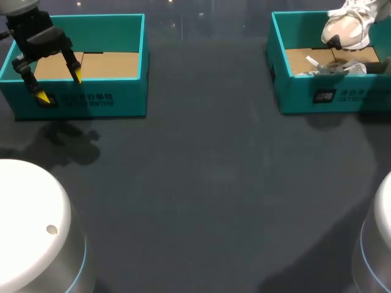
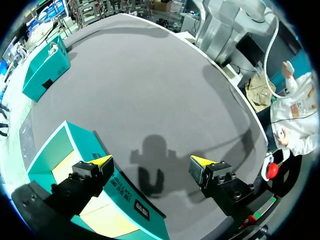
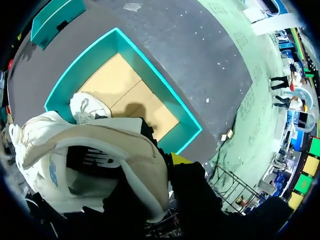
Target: Take the shoe out of the shoebox, open the shoe tongue, remove and reinsert the insole, then place the shoe into the shoebox
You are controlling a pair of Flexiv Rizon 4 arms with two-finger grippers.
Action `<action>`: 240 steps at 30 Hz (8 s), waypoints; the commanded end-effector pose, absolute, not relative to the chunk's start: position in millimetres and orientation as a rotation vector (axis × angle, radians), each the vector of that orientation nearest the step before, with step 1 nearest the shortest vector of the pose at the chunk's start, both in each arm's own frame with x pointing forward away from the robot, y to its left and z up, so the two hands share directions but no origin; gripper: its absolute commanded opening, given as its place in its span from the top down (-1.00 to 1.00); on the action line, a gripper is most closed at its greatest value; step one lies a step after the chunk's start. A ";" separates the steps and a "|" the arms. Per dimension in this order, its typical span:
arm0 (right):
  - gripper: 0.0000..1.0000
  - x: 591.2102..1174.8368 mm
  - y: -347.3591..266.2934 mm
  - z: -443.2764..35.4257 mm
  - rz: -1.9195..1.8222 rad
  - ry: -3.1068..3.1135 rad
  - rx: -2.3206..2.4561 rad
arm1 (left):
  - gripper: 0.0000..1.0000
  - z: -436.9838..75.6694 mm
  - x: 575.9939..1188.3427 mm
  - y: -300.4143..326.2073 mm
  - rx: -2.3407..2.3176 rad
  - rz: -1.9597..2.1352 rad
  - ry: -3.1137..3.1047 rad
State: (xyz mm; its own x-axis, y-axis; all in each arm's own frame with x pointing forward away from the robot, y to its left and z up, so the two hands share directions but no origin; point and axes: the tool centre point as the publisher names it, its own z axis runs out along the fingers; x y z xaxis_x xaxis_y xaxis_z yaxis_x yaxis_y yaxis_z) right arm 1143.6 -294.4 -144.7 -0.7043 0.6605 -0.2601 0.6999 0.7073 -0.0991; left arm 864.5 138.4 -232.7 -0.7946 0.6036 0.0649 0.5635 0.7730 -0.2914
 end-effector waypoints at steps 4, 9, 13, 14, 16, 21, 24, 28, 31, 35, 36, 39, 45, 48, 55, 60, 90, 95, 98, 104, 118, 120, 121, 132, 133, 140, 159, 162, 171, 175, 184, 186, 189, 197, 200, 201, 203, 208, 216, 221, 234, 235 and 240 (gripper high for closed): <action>1.00 1153.6 -304.9 -151.6 -0.293 2.409 1.599 | -1.00 -232.6 864.2 138.8 -0.933 0.385 -2.811; 1.00 1154.3 -306.6 -158.4 -0.338 2.272 1.738 | -1.00 -232.6 864.2 138.8 -0.933 0.385 -2.811; 1.00 1152.6 -306.4 -159.5 -0.364 2.256 1.772 | -1.00 -232.6 864.2 138.8 -0.933 0.385 -2.811; 1.00 1152.6 -306.4 -159.5 -0.364 2.256 1.772 | -1.00 -232.6 864.2 138.8 -0.933 0.385 -2.811; 1.00 1152.6 -306.4 -159.5 -0.364 2.256 1.772 | -1.00 -232.6 864.2 138.8 -0.933 0.385 -2.811; 1.00 1152.6 -306.4 -159.5 -0.364 2.256 1.772 | -1.00 -232.6 864.2 138.8 -0.933 0.385 -2.811; 1.00 1150.8 -306.6 -163.1 -0.357 2.248 1.774 | -1.00 -232.6 864.2 138.8 -0.933 0.385 -2.811; 1.00 1147.3 -306.4 -179.4 -0.302 2.210 1.805 | -1.00 -232.6 864.2 138.8 -0.933 0.385 -2.811; 1.00 1147.5 -306.5 -187.7 -0.293 2.195 1.815 | -1.00 -232.6 864.2 138.8 -0.933 0.385 -2.811; 1.00 1147.8 -306.2 -197.0 -0.289 2.161 1.845 | -1.00 -232.6 864.2 138.8 -0.933 0.385 -2.811; 1.00 1147.5 -306.2 -199.1 -0.279 2.150 1.854 | -1.00 -232.6 864.2 138.8 -0.933 0.385 -2.811; 1.00 1146.9 -305.7 -206.4 -0.277 2.119 1.873 | -1.00 -232.6 864.2 138.8 -0.933 0.385 -2.811; 1.00 1144.1 -308.2 -212.1 -0.259 2.098 1.893 | -1.00 -232.6 864.2 138.8 -0.933 0.385 -2.811; 1.00 1144.1 -308.2 -212.1 -0.259 2.098 1.893 | -1.00 -232.6 864.2 138.8 -0.933 0.385 -2.811; 1.00 1144.1 -308.2 -212.1 -0.259 2.098 1.893 | -1.00 -232.6 864.2 138.8 -0.933 0.385 -2.811; 1.00 1146.1 -317.3 -225.3 -0.238 2.060 1.962 | -1.00 -232.6 864.2 138.8 -0.933 0.385 -2.811; 1.00 1154.6 -348.4 -265.6 -0.287 1.879 2.161 | -1.00 -232.6 864.2 138.8 -0.933 0.385 -2.811; 1.00 1157.0 -349.4 -278.8 -0.286 1.883 2.145 | -1.00 -232.6 864.2 138.8 -0.933 0.385 -2.811; 1.00 1157.4 -350.2 -286.4 -0.283 1.886 2.146 | -1.00 -232.6 864.2 138.8 -0.933 0.385 -2.811; 1.00 1156.9 -352.7 -297.6 -0.283 1.907 2.149 | -1.00 -232.6 864.2 138.8 -0.933 0.385 -2.811; 1.00 1157.0 -350.7 -324.6 -0.283 1.954 2.114 | -1.00 -232.6 864.2 138.8 -0.933 0.385 -2.811; 1.00 1157.1 -350.5 -327.7 -0.279 1.960 2.112 | -1.00 -232.6 864.2 138.8 -0.933 0.385 -2.811; 1.00 1157.2 -350.5 -329.4 -0.276 1.965 2.109 | -1.00 -232.6 864.2 138.8 -0.933 0.385 -2.811; 1.00 1158.7 -352.0 -343.2 -0.266 2.004 2.098 | -1.00 -232.6 864.2 138.8 -0.933 0.385 -2.811; 1.00 1158.7 -352.1 -343.8 -0.266 2.006 2.098 | -1.00 -232.6 864.2 138.8 -0.933 0.385 -2.811; 0.50 1158.2 -350.6 -347.8 -0.255 2.015 2.123 | -1.00 -232.6 864.2 138.8 -0.933 0.385 -2.811; -0.66 1159.7 -339.3 -336.5 -0.218 2.029 2.142 | -1.00 -232.6 864.2 138.8 -0.933 0.385 -2.811; -1.00 1159.1 -336.7 -330.3 -0.206 2.027 2.153 | -1.00 -232.6 864.2 138.8 -0.933 0.385 -2.811; -1.00 1150.8 -322.3 -289.2 -0.133 2.009 2.173 | -1.00 -232.6 864.2 138.8 -0.933 0.385 -2.811; -1.00 1143.3 -309.2 -262.5 -0.107 2.023 2.150 | -1.00 -232.6 864.2 138.8 -0.933 0.385 -2.811; -1.00 1116.7 -279.1 -220.3 -0.027 2.039 2.093 | -1.00 -232.6 864.2 138.8 -0.933 0.385 -2.811; -1.00 1110.8 -273.0 -215.1 -0.013 2.046 2.089 | -1.00 -232.6 864.2 138.8 -0.933 0.385 -2.811; -1.00 1103.5 -263.9 -209.6 -0.007 2.072 2.075 | -1.00 -226.9 865.2 137.5 -0.764 0.425 -2.849; -1.00 1079.9 -240.2 -198.7 0.015 2.118 2.048 | -1.00 -200.8 871.2 140.9 -0.154 0.308 -2.972; -1.00 1071.2 -232.4 -195.7 0.018 2.128 2.044 | -1.00 -191.8 877.0 142.3 0.144 0.229 -2.999; -1.00 1068.3 -229.6 -194.8 0.017 2.132 2.042 | -1.00 -189.2 879.3 142.9 0.227 0.208 -3.010; -1.00 1062.8 -223.9 -194.1 0.009 2.140 2.036 | -1.00 -185.0 880.3 144.2 0.365 0.195 -3.034; -1.00 1050.4 -213.5 -197.8 0.012 2.159 2.045 | -1.00 -179.0 883.2 143.1 0.615 0.223 -2.987; -1.00 1037.3 -205.9 -195.2 0.004 2.156 2.062 | -1.00 -171.6 890.1 141.9 0.821 0.270 -3.042; -1.00 1037.3 -205.9 -195.2 0.004 2.156 2.062 | -1.00 -171.6 890.1 141.9 0.821 0.270 -3.042; -1.00 1037.3 -205.9 -195.2 0.004 2.156 2.062 | -1.00 -169.1 933.8 138.0 1.553 0.038 -2.571; -1.00 1037.3 -205.9 -195.2 0.004 2.156 2.062 | -1.00 -168.9 937.2 139.2 1.603 0.018 -2.535; -1.00 1037.3 -205.9 -195.2 0.004 2.156 2.062 | -1.00 -172.9 941.6 137.7 1.749 -0.032 -2.496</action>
State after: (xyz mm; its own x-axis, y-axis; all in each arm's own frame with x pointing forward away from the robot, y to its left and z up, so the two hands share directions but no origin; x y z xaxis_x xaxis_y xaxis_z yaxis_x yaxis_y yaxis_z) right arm 1038.8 -206.0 -195.2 -0.0398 0.9930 -0.1112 0.9928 0.0519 0.1081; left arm 929.2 144.3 -171.9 -0.5789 -0.8092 0.1005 -0.8154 0.5739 -0.0761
